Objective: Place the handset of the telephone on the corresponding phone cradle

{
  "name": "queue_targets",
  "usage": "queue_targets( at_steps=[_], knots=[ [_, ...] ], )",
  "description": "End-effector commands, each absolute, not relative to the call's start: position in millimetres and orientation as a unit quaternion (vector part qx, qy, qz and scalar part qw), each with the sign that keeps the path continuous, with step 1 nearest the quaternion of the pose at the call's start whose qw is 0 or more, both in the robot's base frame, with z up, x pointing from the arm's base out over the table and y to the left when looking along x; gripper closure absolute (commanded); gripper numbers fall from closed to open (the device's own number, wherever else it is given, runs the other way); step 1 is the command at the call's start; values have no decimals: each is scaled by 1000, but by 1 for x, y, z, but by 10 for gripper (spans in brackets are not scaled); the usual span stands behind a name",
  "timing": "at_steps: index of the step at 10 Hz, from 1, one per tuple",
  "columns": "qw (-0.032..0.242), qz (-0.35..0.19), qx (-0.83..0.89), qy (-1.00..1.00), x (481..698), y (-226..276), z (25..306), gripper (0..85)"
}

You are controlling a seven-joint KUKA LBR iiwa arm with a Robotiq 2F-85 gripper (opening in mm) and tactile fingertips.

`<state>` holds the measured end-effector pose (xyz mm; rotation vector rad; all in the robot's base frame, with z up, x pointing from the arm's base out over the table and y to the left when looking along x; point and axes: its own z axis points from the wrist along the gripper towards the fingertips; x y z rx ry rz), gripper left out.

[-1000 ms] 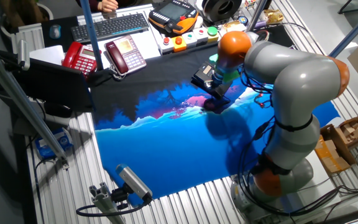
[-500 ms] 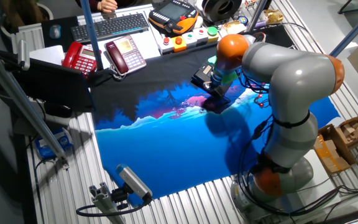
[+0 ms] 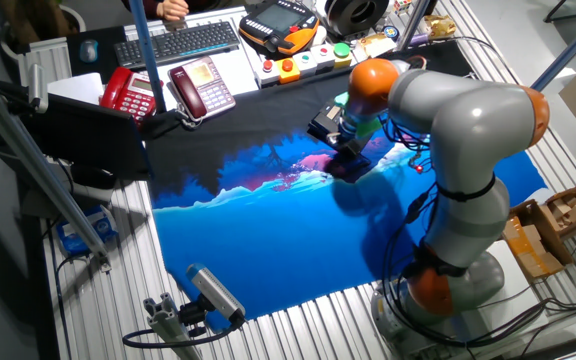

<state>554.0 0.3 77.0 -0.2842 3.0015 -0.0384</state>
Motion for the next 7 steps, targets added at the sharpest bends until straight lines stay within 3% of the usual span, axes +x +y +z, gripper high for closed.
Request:
queue_targets(
  at_steps=[1,7],
  knots=[
    [64,-13,-94,993,554,1,75,843],
    [74,-13,-101,992,553,-3,65,843]
  ],
)
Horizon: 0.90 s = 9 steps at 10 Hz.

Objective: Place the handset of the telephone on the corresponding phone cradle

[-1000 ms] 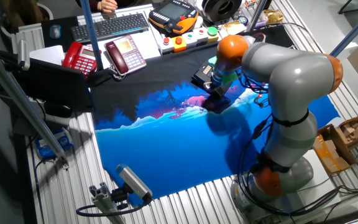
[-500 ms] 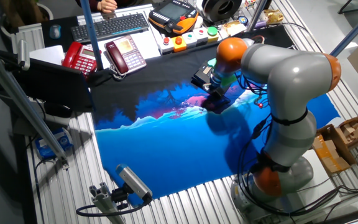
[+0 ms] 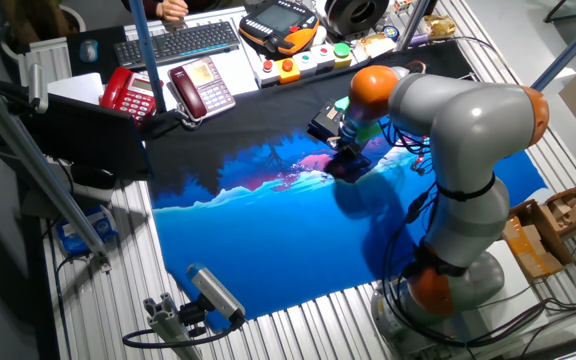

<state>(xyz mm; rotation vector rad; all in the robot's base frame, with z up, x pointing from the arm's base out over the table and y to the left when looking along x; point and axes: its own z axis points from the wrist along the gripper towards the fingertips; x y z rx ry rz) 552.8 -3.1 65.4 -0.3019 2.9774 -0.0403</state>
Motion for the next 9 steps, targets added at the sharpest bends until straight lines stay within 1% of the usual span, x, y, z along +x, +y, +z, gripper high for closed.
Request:
queue_targets(
  at_steps=[1,7,9],
  knots=[
    [74,-13,-101,992,553,-3,65,843],
    [77,-18,-111,991,560,-8,63,843],
    [77,-17,-108,991,557,-7,65,843]
  ],
)
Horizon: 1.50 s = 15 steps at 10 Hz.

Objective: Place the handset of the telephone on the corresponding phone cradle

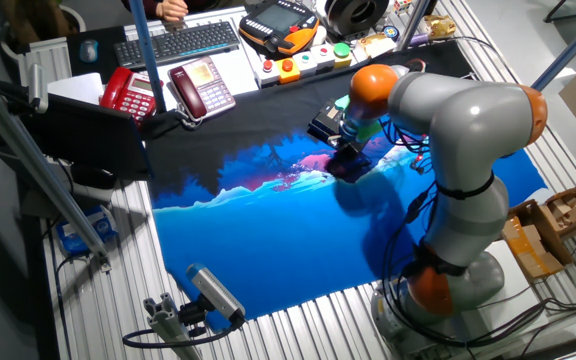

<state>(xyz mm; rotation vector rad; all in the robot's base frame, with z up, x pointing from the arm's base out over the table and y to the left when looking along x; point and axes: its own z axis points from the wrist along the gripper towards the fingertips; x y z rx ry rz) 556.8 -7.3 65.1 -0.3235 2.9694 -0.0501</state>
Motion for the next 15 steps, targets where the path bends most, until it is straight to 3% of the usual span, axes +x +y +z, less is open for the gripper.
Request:
queue_targets(
  at_steps=[1,6,10,15],
  knots=[
    [76,-14,-106,991,555,-7,67,843],
    [73,-9,-88,993,531,-1,79,843],
    [61,-5,-92,994,539,-12,92,843],
    [36,-10,-92,995,532,-21,112,843]
  ],
)
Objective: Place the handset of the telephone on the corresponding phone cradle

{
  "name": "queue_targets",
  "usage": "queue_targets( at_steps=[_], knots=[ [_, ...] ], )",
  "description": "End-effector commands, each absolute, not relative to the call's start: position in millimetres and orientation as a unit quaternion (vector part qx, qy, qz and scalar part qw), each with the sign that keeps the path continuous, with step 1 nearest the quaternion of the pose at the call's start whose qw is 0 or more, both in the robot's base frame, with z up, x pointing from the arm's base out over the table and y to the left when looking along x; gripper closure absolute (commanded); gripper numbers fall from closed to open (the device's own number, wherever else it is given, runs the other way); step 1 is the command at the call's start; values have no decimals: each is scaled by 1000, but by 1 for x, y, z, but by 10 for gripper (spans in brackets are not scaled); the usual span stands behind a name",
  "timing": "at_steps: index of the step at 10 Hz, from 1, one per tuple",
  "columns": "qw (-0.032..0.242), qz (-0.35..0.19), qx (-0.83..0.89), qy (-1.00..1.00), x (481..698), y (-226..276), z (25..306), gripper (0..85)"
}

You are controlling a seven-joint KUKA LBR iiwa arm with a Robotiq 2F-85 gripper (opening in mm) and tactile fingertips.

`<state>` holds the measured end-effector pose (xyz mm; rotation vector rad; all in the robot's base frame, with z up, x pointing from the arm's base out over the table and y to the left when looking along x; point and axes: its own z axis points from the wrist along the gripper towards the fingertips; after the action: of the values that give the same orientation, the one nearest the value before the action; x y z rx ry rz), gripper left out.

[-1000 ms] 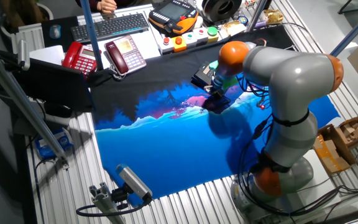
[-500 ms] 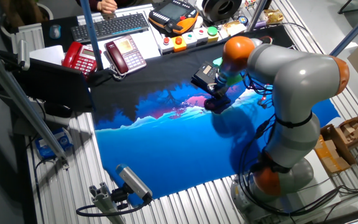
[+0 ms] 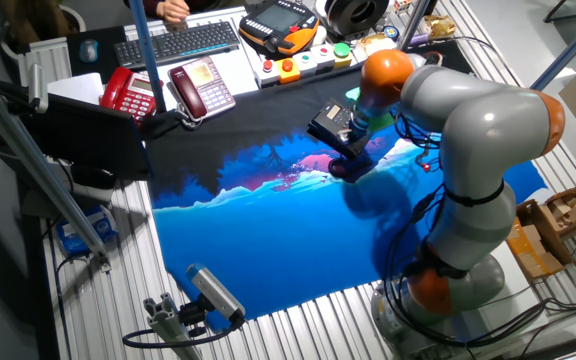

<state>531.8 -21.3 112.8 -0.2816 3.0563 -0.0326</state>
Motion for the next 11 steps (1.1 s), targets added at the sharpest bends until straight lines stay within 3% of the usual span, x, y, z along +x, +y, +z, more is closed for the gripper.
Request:
queue_targets(
  at_steps=[1,11],
  knots=[
    [34,-14,-92,995,531,-23,116,843],
    [20,-17,-70,997,525,-16,122,843]
  ],
)
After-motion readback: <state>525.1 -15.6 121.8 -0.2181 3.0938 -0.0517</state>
